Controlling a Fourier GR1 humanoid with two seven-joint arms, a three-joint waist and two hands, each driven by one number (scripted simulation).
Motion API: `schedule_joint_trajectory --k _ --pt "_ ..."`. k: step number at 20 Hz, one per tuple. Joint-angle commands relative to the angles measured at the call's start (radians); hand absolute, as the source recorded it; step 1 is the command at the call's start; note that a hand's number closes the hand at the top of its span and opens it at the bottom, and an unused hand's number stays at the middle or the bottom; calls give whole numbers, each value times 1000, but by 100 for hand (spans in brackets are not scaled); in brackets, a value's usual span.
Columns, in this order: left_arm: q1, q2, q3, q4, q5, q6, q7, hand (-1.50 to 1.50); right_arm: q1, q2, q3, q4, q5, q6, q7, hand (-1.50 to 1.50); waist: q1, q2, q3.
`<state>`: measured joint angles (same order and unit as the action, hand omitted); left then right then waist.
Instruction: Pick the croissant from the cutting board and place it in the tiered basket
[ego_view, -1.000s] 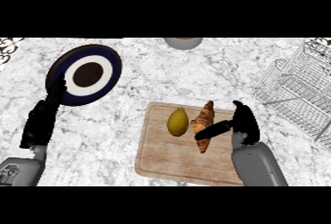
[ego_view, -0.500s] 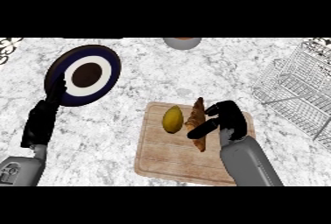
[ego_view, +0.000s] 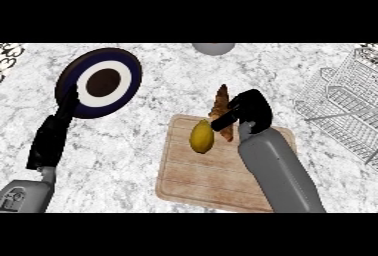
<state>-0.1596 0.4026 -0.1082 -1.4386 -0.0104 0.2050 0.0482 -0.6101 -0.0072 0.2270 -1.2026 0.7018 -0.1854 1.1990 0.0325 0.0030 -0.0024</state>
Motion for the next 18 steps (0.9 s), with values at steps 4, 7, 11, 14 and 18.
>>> schedule_joint_trajectory --k 4,7,11,14,18 --pt "-22 -33 -22 20 -32 13 -10 0 -373 7 -39 326 154 -123 88 150 22 11 1" --pt "-58 12 20 33 -3 -23 21 0 -404 -8 -82 305 261 -257 51 150 4 7 1" --pt "-42 -34 -8 31 -23 9 18 0 -523 -54 -76 316 429 -252 102 150 -12 -2 0" --pt "18 -10 13 9 -8 -10 -3 0 -610 -73 -98 328 517 -206 141 150 -4 -7 0" --pt "-27 0 35 24 -6 -18 13 0 -695 -124 -154 390 592 -147 139 150 -14 -2 1"
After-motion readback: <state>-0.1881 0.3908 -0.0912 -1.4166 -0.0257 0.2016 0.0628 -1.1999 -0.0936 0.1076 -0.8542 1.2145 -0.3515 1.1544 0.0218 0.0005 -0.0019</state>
